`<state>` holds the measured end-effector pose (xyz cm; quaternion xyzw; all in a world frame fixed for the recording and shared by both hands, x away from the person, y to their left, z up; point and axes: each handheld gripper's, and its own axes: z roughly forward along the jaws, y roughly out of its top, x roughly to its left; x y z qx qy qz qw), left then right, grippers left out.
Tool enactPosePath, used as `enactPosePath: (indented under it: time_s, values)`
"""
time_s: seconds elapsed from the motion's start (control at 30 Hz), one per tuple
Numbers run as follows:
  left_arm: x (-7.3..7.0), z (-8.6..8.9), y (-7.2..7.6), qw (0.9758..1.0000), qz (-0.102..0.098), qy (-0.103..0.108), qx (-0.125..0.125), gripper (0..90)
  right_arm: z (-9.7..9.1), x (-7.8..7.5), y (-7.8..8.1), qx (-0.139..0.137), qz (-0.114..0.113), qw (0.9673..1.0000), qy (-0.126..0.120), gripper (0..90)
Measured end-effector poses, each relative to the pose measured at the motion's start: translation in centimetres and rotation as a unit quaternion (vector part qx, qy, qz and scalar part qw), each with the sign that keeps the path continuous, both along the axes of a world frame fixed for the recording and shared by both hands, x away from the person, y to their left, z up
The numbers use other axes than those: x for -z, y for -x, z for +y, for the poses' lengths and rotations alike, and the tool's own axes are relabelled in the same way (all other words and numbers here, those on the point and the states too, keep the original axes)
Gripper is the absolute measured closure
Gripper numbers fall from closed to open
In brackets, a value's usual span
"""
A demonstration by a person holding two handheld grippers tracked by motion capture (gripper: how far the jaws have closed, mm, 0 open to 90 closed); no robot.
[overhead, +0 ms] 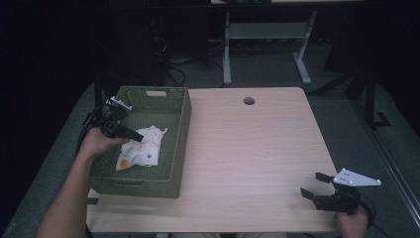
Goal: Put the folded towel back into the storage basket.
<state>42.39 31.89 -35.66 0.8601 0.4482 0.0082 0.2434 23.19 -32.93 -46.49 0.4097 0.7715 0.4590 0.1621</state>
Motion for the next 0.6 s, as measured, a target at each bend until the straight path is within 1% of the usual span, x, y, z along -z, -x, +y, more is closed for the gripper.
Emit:
enactPosePath:
  time_s: [0.1, 0.13, 0.2, 0.23, 0.3, 0.37, 0.43, 0.5, 0.53, 0.57, 0.6]
  values:
    - [0.3, -0.6, 0.1, 0.9999, 0.007, -0.005, 0.008, 59.7, -0.1, 0.0, 0.0, 0.001, 0.000, 1.0000, -0.002, 13.6]
    - [0.5, -0.8, 0.2, 0.9999, 0.012, -0.003, 0.007, 60.1, -0.1, 0.0, 0.0, 0.001, 0.000, 1.0000, -0.004, 13.6]
    - [1.1, -1.3, 0.2, 0.9996, 0.023, -0.005, 0.014, 61.1, -0.1, 0.0, 0.0, 0.000, 0.000, 1.0000, -0.004, 13.6]
    - [1.4, -1.5, 0.2, 0.9994, 0.030, -0.009, 0.017, 61.8, -0.1, 0.0, 0.0, -0.001, -0.002, 1.0000, -0.003, 13.7]
    - [2.0, -2.1, 0.2, 0.9981, 0.045, -0.032, 0.029, 62.0, 0.0, -0.1, 0.1, -0.002, -0.002, 1.0000, -0.004, 13.6]
    - [2.3, -2.7, 0.2, 0.9973, 0.053, -0.036, 0.037, 62.2, 0.0, -0.1, 0.1, -0.004, -0.001, 1.0000, -0.002, 13.6]
    - [2.6, -3.3, 0.2, 0.9964, 0.057, -0.044, 0.044, 62.3, 0.0, -0.1, 0.2, -0.004, -0.003, 1.0000, -0.003, 13.6]
    - [2.9, -3.9, 0.2, 0.9958, 0.061, -0.051, 0.044, 62.3, 0.0, -0.1, 0.2, -0.004, -0.004, 1.0000, -0.004, 13.6]
    - [3.2, -4.1, 0.2, 0.9949, 0.065, -0.061, 0.047, 62.1, 0.0, -0.1, 0.3, -0.004, -0.004, 1.0000, -0.004, 13.6]
    - [3.5, -4.4, 0.2, 0.9943, 0.071, -0.066, 0.045, 61.2, 0.0, -0.1, 0.3, -0.005, -0.004, 1.0000, -0.006, 13.6]
    - [3.8, -4.5, 0.3, 0.9941, 0.077, -0.063, 0.044, 60.8, 0.0, -0.1, 0.3, -0.007, -0.006, 0.9999, -0.007, 13.6]
